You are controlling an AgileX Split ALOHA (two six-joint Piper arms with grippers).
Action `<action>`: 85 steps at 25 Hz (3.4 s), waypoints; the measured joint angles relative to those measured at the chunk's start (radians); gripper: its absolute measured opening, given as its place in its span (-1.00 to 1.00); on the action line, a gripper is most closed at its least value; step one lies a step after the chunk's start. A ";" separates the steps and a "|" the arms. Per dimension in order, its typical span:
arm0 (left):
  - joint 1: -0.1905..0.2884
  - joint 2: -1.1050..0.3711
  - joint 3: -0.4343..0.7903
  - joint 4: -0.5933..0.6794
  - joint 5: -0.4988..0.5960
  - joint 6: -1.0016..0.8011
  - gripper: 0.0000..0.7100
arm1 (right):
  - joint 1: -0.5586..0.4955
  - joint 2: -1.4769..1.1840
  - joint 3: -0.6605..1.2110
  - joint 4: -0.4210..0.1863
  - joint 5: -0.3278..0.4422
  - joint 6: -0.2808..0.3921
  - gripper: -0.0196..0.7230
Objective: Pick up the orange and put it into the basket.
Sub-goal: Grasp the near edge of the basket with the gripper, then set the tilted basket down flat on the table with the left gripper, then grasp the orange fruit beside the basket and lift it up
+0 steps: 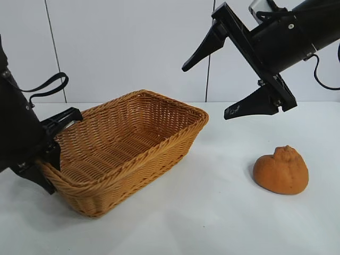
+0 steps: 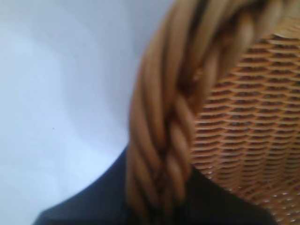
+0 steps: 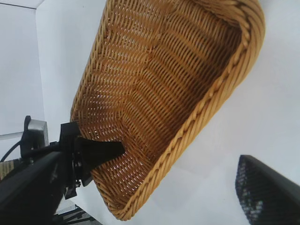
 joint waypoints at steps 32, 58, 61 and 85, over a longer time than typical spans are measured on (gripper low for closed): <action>0.050 0.196 -0.446 0.017 0.368 0.702 -0.76 | 0.000 0.000 0.000 0.000 0.018 0.000 0.87; 0.050 0.279 -0.458 0.014 0.355 0.759 0.78 | 0.000 0.000 0.000 0.000 0.018 0.000 0.87; 0.050 0.278 -0.491 0.012 0.412 0.759 0.81 | 0.000 0.000 0.000 0.000 0.018 0.000 0.87; 0.218 0.160 -0.766 0.377 0.611 0.757 0.82 | 0.000 0.000 0.000 0.000 0.018 0.000 0.87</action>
